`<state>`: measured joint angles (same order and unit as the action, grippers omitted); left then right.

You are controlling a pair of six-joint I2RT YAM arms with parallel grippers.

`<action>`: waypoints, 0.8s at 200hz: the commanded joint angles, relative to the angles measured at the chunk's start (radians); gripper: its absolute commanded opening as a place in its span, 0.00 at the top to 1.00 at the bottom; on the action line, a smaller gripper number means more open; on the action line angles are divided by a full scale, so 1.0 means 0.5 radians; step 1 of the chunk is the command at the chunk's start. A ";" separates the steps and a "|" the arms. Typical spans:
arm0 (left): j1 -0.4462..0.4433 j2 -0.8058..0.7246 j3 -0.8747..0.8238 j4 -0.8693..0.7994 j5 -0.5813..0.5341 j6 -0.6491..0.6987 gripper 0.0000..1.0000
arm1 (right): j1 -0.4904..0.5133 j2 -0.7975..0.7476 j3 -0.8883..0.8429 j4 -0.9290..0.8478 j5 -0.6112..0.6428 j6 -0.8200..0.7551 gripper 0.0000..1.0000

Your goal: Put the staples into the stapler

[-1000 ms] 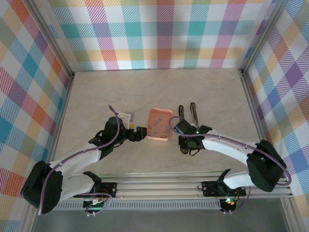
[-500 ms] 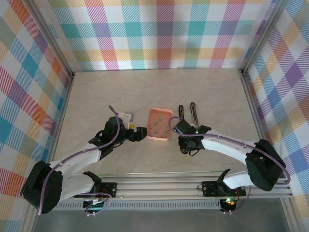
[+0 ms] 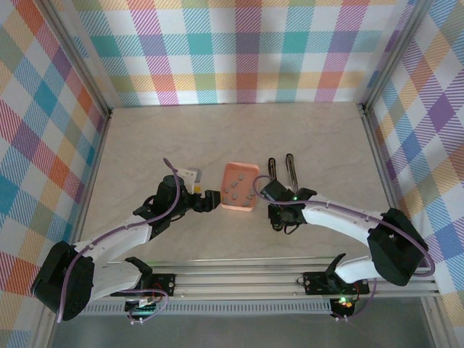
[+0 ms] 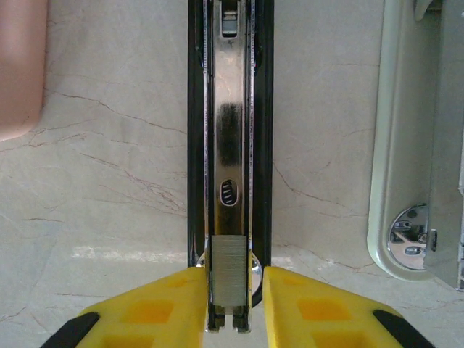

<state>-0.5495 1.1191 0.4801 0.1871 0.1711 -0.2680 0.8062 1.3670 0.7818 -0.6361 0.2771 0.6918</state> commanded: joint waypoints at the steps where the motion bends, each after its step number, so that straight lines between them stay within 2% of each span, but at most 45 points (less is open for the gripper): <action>1: -0.021 0.002 -0.018 0.024 -0.039 -0.003 0.09 | 0.017 -0.008 0.092 -0.133 0.006 -0.024 0.73; 33: -0.003 -0.057 -0.003 -0.064 -0.149 -0.101 0.08 | 0.026 -0.065 0.297 -0.211 0.009 -0.057 0.69; 57: 0.075 -0.097 0.008 -0.148 -0.192 -0.143 0.07 | 0.026 0.015 0.523 -0.266 -0.011 -0.088 0.68; 111: 0.391 -0.105 0.055 -0.332 -0.153 -0.249 0.06 | 0.026 0.631 1.305 -0.594 -0.064 -0.181 0.66; 129: 0.520 -0.091 0.056 -0.383 -0.138 -0.308 0.06 | 0.003 0.881 1.597 -0.771 -0.085 -0.078 0.65; 143: 0.610 -0.083 0.046 -0.403 -0.116 -0.336 0.06 | -0.024 1.114 1.847 -0.969 -0.107 0.119 0.64; 160: 0.688 -0.076 0.046 -0.414 -0.077 -0.326 0.06 | -0.046 1.288 1.982 -0.981 -0.222 0.289 0.63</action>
<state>-0.2562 1.0821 0.4824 0.0162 0.1074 -0.4057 0.7994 1.9152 1.6779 -0.9897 0.2310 0.6991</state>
